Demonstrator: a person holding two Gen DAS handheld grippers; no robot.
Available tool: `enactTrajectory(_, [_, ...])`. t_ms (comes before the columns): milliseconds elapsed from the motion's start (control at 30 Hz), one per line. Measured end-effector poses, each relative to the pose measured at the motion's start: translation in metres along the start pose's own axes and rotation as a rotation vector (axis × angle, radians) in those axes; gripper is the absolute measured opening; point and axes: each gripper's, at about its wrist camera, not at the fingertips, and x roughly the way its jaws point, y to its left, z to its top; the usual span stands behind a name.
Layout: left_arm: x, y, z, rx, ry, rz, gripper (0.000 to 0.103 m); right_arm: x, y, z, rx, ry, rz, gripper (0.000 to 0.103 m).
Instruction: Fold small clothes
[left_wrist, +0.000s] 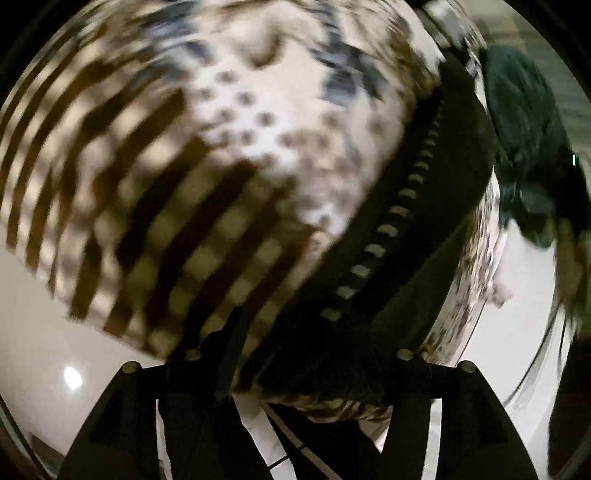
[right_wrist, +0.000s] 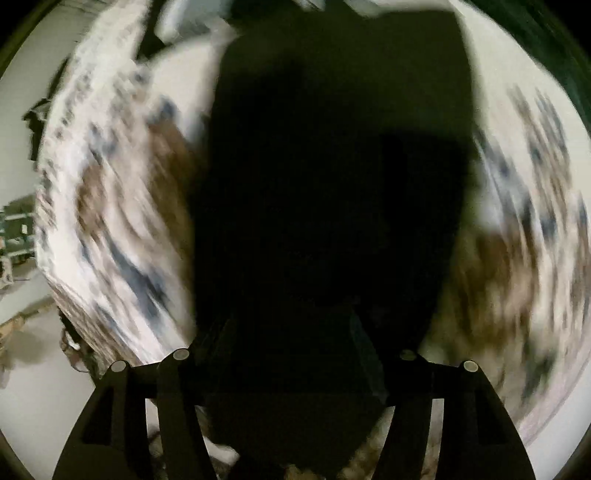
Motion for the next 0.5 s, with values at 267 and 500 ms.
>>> enactTrajectory(267, [0.046,-0.041,-0.007,0.241,0.069,0.173,0.028,0.109,-0.087,-0.191,0.29,0.26,0.042,0.064])
enactTrajectory(500, [0.043,-0.011,-0.001,0.193,0.12,0.21,0.007,0.126,-0.101,-0.248,0.37,0.207,0.031,0.007])
